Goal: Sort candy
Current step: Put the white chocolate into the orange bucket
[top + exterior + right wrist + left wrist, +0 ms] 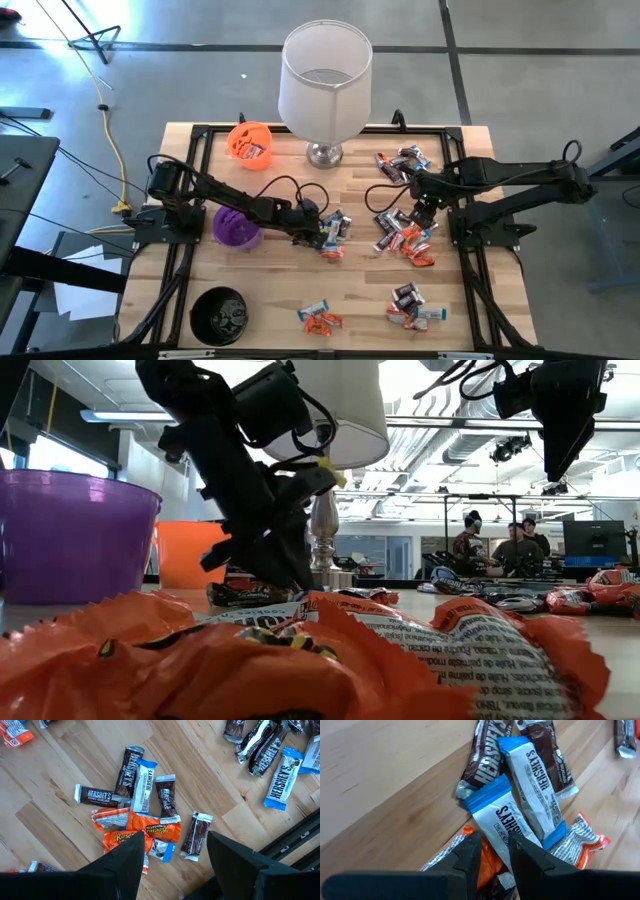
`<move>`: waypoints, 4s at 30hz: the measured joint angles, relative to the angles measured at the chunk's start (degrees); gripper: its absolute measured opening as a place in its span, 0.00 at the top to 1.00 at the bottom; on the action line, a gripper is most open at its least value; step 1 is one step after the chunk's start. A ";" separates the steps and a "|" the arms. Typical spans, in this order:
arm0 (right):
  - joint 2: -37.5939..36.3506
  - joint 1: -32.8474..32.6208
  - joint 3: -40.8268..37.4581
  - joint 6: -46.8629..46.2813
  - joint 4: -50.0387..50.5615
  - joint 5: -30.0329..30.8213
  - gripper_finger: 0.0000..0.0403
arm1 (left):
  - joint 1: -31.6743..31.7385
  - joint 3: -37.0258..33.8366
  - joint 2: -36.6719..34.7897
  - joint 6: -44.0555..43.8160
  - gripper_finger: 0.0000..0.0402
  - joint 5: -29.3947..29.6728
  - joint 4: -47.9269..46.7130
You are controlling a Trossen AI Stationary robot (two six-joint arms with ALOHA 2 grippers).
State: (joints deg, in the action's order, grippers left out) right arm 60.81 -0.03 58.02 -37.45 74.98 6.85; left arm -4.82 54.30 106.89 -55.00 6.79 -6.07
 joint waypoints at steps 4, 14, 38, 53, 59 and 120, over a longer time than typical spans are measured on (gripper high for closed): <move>-0.02 0.00 0.00 0.00 0.00 0.00 0.48 | 0.04 -0.16 0.04 3.05 0.78 -0.93 2.03; -0.02 0.00 0.00 0.00 -0.05 0.00 0.48 | 0.04 -0.32 0.02 5.84 0.78 -3.04 5.94; 0.00 0.00 0.00 0.00 -0.07 0.02 0.48 | -1.20 -0.28 0.04 2.60 0.66 -5.80 8.67; -0.02 0.00 0.00 -0.02 -0.07 0.02 0.48 | -1.25 -0.28 0.04 2.17 0.64 -10.06 9.77; -0.01 0.00 0.00 0.00 -0.07 0.02 0.48 | -1.29 -0.19 0.71 5.16 0.64 -6.73 10.41; -0.02 0.00 -0.02 -0.02 -1.89 0.02 0.48 | 4.70 -0.26 -27.69 7.53 0.95 54.74 -44.59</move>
State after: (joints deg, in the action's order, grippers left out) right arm 60.80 -0.03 58.00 -37.47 73.09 6.87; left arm -0.12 54.04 79.21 -47.47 61.53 -50.65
